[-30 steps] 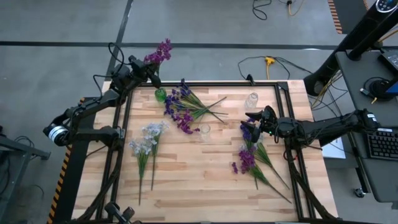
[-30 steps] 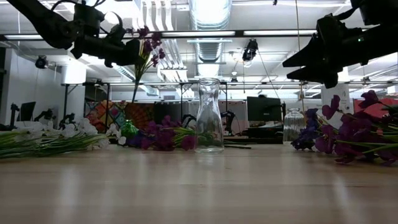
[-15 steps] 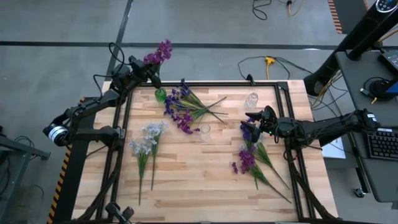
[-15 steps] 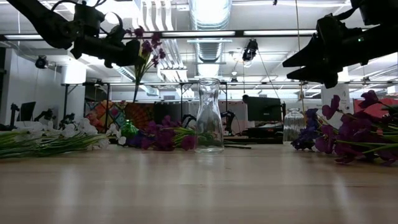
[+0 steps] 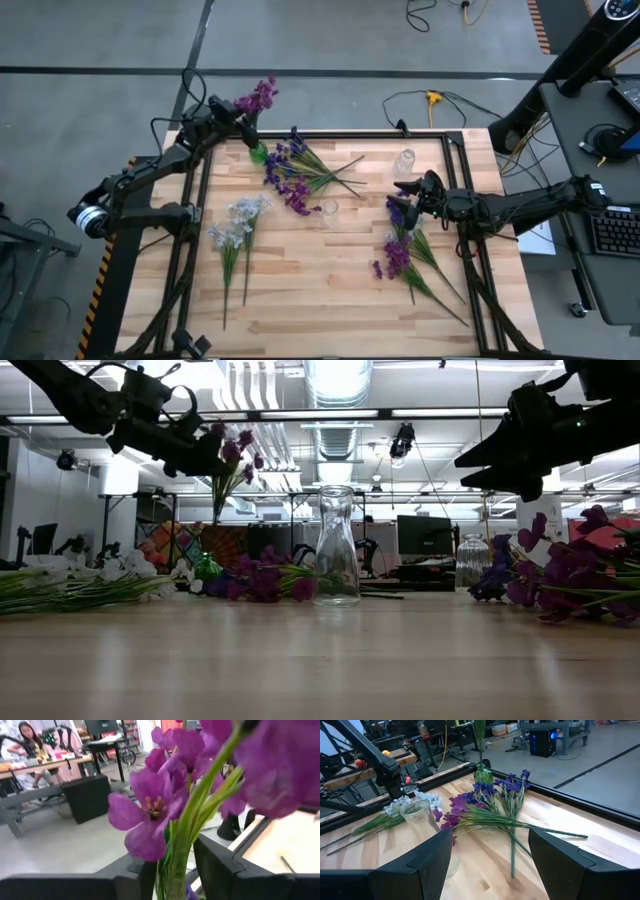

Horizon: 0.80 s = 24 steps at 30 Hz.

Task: Sort flowers into vase by color
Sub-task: Put the bottom left violet flowers into the green flower vase, then put the right white flowers into the bottom transparent flower vase

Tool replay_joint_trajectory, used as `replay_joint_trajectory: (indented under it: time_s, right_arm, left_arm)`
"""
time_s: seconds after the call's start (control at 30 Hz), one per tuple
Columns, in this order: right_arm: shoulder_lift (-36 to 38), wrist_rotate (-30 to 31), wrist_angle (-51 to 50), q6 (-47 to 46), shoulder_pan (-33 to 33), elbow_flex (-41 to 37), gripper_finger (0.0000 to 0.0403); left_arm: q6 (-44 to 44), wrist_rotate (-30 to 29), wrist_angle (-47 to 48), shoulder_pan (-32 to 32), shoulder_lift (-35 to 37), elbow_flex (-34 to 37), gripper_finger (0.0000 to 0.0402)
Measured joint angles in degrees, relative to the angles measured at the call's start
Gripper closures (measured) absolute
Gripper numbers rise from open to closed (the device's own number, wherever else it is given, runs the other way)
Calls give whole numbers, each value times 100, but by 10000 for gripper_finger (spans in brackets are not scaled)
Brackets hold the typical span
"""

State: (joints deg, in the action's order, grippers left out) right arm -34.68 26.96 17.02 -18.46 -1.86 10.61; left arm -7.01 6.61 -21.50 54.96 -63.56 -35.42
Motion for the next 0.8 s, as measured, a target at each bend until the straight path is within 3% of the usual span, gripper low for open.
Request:
replay_joint_trajectory:
  time_s: [0.27, 0.47, 0.8]
  right_arm:
    - [0, -19, 0, -9, 0, 0, 149]
    - [0, -19, 0, -13, -1, 0, 149]
    - [2, -43, 1, -66, 0, -1, 149]
  left_arm:
    - [0, -30, 842, 0, 329, 0, 221]
    - [0, -368, 1602, 0, 610, 0, 181]
    - [265, -302, 2148, -40, 1273, -2, 167]
